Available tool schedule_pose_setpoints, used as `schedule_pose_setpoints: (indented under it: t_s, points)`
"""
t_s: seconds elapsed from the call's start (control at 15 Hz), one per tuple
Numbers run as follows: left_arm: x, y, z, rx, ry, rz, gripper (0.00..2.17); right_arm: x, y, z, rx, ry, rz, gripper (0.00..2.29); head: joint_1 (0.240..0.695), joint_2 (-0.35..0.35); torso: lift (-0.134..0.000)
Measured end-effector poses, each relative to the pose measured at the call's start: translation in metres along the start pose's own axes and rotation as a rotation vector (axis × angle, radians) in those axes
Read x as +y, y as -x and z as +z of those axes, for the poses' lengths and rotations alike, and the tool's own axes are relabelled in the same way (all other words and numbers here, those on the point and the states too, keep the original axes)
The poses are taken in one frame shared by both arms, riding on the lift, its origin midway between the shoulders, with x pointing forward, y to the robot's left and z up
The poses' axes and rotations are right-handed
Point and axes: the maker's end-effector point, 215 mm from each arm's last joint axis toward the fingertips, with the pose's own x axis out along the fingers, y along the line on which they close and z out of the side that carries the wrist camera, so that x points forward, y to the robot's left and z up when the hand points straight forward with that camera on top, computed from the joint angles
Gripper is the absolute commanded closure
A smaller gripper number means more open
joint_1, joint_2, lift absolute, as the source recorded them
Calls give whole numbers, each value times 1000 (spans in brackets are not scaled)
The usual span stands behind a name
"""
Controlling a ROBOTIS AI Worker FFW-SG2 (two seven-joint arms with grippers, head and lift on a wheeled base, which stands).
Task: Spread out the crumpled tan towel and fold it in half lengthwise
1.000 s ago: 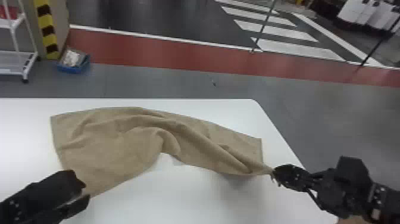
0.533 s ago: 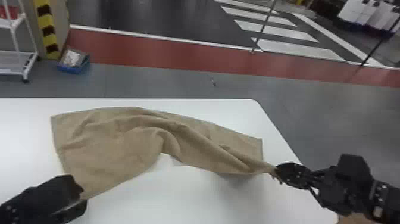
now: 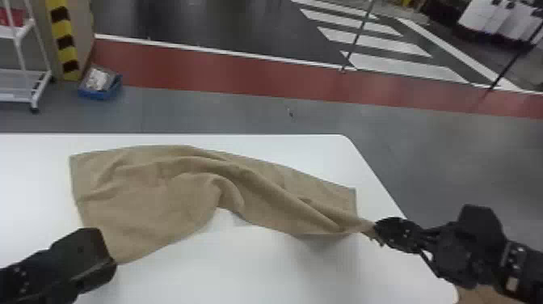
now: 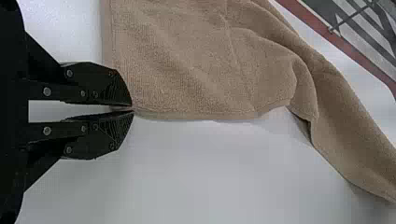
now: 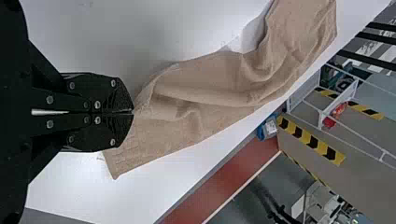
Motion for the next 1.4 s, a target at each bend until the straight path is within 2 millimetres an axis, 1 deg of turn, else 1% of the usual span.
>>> schedule_pose_setpoints:
  t_s: [0.13, 0.2, 0.27, 0.4, 0.53, 0.6, 0.67, 0.8, 0.87, 0.93, 1.07, 1.13, 1.27, 1.33, 1.4]
  points:
    - [8, 5, -2, 6, 26, 20, 1416, -1, -3, 2, -1, -3, -2, 1322, 695, -350, -124]
    - [16, 13, -1, -2, 34, 40, 1420, -3, -3, 3, -4, -5, -5, 1322, 695, -350, -124]
    - [28, 25, 2, -20, 43, 63, 1416, -5, -3, 5, -10, -5, -7, 1322, 695, -350, -124]
    - [46, 57, 3, -59, 74, 95, 1416, -4, 1, 10, -20, 13, 6, 1322, 695, -321, -124]
    - [59, 93, -10, -80, 109, 118, 1416, 5, 8, 14, -25, 83, 35, 1322, 695, -288, -124]
    - [61, 111, -22, -80, 125, 124, 1416, 14, 13, 13, -24, 138, 57, 1322, 695, -271, -124]
    - [63, 126, -33, -73, 133, 131, 1416, 24, 16, 12, -23, 186, 88, 1322, 695, -229, -124]
    - [62, 154, -62, -39, 144, 138, 1416, 44, 23, 1, -6, 273, 142, 1322, 695, -188, -124]
    - [57, 166, -73, -22, 142, 123, 1416, 52, 26, -6, 10, 320, 168, 1322, 695, -173, -124]
    - [50, 174, -79, -13, 134, 97, 1416, 59, 27, -15, 29, 349, 194, 1322, 695, -166, -124]
    - [33, 187, -88, -1, 121, 30, 1420, 67, 28, -36, 81, 382, 240, 1322, 695, -181, -124]
    - [32, 192, -90, 5, 119, 23, 1420, 64, 29, -44, 99, 387, 244, 1322, 695, -190, -124]
    - [39, 200, -92, 18, 110, 39, 1416, 52, 28, -55, 116, 368, 256, 1322, 695, -208, -124]
    - [44, 202, -90, 19, 104, 47, 1420, 40, 25, -55, 113, 346, 238, 1322, 695, -208, -124]
    - [51, 202, -84, 16, 100, 56, 1420, 23, 22, -54, 108, 305, 209, 1322, 695, -220, -124]
